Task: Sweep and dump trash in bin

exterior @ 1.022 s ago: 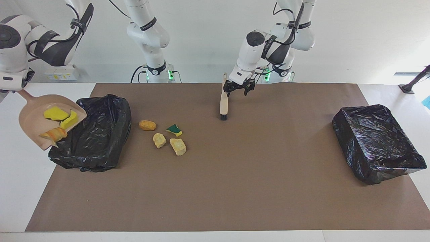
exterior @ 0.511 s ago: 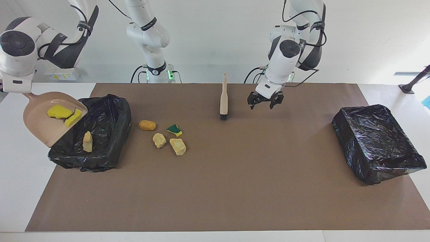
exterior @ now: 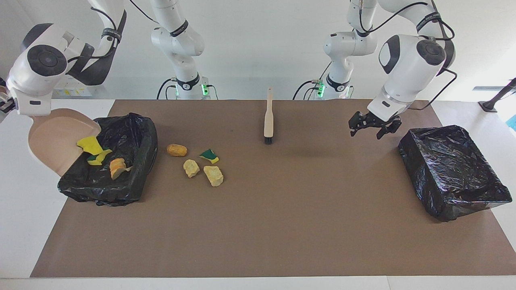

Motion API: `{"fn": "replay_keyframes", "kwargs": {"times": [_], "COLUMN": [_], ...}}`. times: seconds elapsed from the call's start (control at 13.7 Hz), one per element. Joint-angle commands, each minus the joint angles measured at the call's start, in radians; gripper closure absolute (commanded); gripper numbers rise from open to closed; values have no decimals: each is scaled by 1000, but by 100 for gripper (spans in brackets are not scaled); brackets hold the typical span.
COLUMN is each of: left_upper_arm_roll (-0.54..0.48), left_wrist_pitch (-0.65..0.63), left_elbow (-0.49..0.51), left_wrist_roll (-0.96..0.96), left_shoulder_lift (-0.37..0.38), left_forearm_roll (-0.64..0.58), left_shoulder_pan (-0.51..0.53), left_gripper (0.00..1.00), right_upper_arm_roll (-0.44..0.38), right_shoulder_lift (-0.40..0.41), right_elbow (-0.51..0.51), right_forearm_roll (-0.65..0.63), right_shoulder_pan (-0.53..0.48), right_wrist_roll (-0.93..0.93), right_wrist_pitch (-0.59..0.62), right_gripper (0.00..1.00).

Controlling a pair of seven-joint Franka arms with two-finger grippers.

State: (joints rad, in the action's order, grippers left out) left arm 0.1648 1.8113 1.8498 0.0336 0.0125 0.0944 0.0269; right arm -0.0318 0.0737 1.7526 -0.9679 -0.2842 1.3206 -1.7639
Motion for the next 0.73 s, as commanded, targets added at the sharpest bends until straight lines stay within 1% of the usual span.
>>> {"fn": "replay_keyframes", "kwargs": {"times": [0.0, 0.15, 0.22, 0.37, 0.44, 0.51, 0.58, 0.66], "left_upper_arm_roll": [10, 9, 10, 10, 7, 6, 4, 2], "left_wrist_pitch": [-96, -144, -179, -220, -225, -219, -205, -201], "left_elbow": [-81, -113, -148, -196, -204, -190, -173, -179], "left_wrist_roll": [17, 22, 20, 22, 25, 28, 22, 20], "left_shoulder_lift": [-9, -3, -6, -16, -14, -6, 0, -3], "left_forearm_roll": [-18, -21, -28, -65, -65, -65, -65, -65], "left_shoulder_pan": [51, 77, 83, 84, 85, 88, 100, 102], "left_gripper": [0, 0, 0, 0, 0, 0, 0, 0], "right_upper_arm_roll": [6, 7, 7, 7, 9, 9, 13, 24], "right_shoulder_lift": [-51, -55, -55, -57, -66, -77, -90, -95], "right_elbow": [5, -8, -18, -41, -53, -62, -77, -96], "right_forearm_roll": [-29, -41, -41, -35, -26, -17, 16, 62], "right_shoulder_pan": [45, 63, 79, 105, 111, 114, 114, 114], "right_wrist_roll": [-1, -1, -1, -1, 0, -1, -11, -11], "right_wrist_pitch": [67, 104, 128, 174, 187, 196, 216, 234], "right_gripper": [100, 100, 100, 100, 100, 100, 100, 100]}}
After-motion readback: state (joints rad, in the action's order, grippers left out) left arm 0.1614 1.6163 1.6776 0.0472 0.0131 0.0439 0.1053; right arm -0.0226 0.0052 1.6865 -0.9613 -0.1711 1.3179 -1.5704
